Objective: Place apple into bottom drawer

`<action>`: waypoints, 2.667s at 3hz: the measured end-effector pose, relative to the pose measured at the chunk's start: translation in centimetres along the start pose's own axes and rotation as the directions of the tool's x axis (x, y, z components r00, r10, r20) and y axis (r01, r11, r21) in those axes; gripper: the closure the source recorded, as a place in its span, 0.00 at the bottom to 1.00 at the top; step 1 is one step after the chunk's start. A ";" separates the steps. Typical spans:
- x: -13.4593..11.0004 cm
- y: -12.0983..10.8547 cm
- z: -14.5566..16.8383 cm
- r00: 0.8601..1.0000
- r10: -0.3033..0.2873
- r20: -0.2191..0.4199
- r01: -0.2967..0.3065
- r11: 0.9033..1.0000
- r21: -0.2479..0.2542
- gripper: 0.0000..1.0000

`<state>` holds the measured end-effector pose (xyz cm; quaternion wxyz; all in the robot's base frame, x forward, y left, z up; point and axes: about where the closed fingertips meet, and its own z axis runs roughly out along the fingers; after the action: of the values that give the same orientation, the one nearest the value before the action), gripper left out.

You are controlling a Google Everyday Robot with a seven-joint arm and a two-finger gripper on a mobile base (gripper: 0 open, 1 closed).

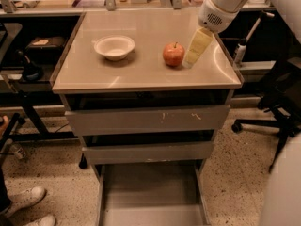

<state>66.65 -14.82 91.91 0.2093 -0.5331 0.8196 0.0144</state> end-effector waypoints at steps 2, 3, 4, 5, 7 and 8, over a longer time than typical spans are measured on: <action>-3.3 -3.8 4.5 0.999 0.041 0.028 -0.040 0.999 -0.033 0.00; -3.5 -3.6 5.5 0.999 0.036 0.040 -0.035 0.998 -0.047 0.00; -4.0 -4.0 7.7 0.996 0.058 0.066 -0.053 0.995 -0.079 0.00; -4.4 -4.5 9.4 0.994 0.071 0.078 -0.062 0.992 -0.106 0.00; -4.5 -4.5 11.5 0.994 0.072 0.079 -0.059 0.986 -0.159 0.19; -4.5 -4.5 11.5 0.994 0.072 0.079 -0.059 0.986 -0.159 0.42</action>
Offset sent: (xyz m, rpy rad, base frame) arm 0.0876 0.0301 -0.0241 0.0649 0.0547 -0.0232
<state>75.96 -10.00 83.93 0.2010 -0.5195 0.8234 0.1081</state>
